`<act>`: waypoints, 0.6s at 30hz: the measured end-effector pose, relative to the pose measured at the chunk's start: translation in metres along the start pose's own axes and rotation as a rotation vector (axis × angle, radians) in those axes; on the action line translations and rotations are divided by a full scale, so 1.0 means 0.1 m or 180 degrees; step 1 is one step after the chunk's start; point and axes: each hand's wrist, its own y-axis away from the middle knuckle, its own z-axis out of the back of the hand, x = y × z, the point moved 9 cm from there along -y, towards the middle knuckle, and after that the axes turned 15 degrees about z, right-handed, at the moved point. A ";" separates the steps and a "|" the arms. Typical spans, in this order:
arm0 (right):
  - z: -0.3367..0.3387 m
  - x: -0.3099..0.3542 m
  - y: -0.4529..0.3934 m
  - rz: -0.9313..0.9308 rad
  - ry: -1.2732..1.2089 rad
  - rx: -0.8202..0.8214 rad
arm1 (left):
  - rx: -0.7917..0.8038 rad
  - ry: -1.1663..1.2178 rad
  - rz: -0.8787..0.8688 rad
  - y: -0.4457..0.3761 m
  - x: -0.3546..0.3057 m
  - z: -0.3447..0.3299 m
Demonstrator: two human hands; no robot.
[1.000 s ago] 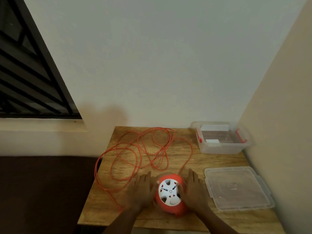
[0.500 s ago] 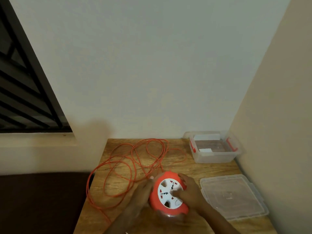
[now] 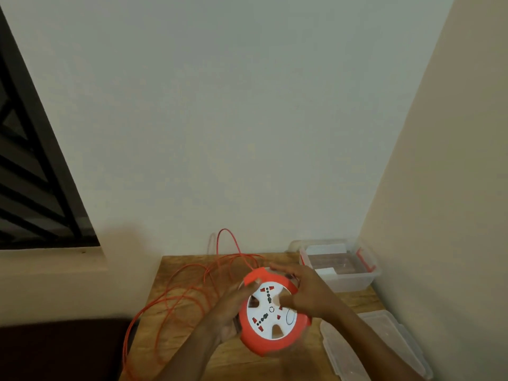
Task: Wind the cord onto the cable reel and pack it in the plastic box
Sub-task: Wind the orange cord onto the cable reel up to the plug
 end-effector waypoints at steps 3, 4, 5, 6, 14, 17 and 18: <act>0.17 0.08 -0.11 0.0168 0.0039 -0.0084 | 0.0011 -0.0085 0.0001 -0.08 -0.13 -0.03; 0.21 0.10 -0.14 0.0217 0.0044 -0.0115 | 0.0028 -0.0140 -0.0034 -0.09 -0.19 -0.04; 0.25 0.10 -0.16 0.0249 0.0040 -0.0121 | 0.0065 -0.0207 -0.0087 -0.11 -0.26 -0.07; 0.28 0.08 -0.20 0.0285 0.0030 -0.0095 | 0.0116 -0.0300 -0.0162 -0.13 -0.35 -0.11; 0.61 0.11 -0.64 0.0784 0.0688 -0.0224 | -0.0296 -0.0222 -0.0580 -0.30 -0.81 -0.16; 0.68 0.33 -0.68 0.1503 0.1290 -0.0514 | -0.0527 -0.0185 -0.0896 -0.32 -1.03 -0.15; 0.63 0.38 -0.67 0.1691 0.1556 -0.0479 | -0.0595 -0.0158 -0.0956 -0.33 -1.11 -0.16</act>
